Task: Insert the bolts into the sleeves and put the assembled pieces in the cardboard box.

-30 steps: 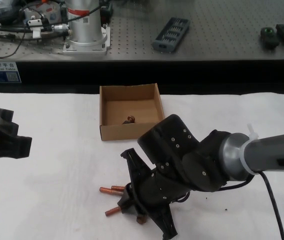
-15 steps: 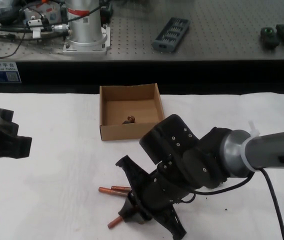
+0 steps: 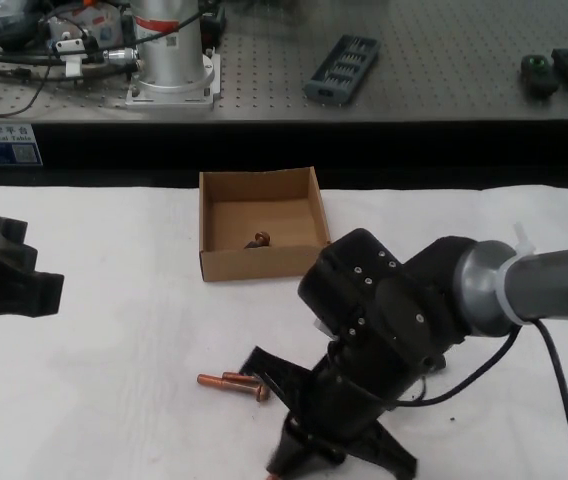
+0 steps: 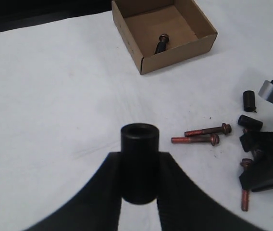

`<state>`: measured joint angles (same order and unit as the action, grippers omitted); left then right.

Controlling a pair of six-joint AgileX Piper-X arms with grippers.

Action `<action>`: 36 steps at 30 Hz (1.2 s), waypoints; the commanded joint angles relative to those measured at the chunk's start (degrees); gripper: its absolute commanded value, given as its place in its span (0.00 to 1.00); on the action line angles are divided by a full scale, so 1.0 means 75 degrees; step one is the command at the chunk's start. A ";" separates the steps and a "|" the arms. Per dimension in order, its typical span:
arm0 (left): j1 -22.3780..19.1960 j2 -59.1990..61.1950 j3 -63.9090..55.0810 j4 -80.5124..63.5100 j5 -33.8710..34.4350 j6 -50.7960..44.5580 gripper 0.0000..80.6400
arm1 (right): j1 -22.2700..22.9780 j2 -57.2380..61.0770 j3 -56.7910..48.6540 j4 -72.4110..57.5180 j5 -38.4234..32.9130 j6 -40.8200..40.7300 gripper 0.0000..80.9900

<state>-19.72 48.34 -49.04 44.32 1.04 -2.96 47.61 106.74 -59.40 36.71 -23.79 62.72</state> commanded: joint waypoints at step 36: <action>0.0011 -0.0076 -0.0016 -0.0089 -0.0044 0.0106 0.01 | 0.0079 0.0062 -0.0642 0.1208 0.1156 -0.4715 0.12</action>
<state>-19.72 48.34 -49.04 44.32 1.04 -2.96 48.00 106.61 -64.07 48.20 -14.41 26.40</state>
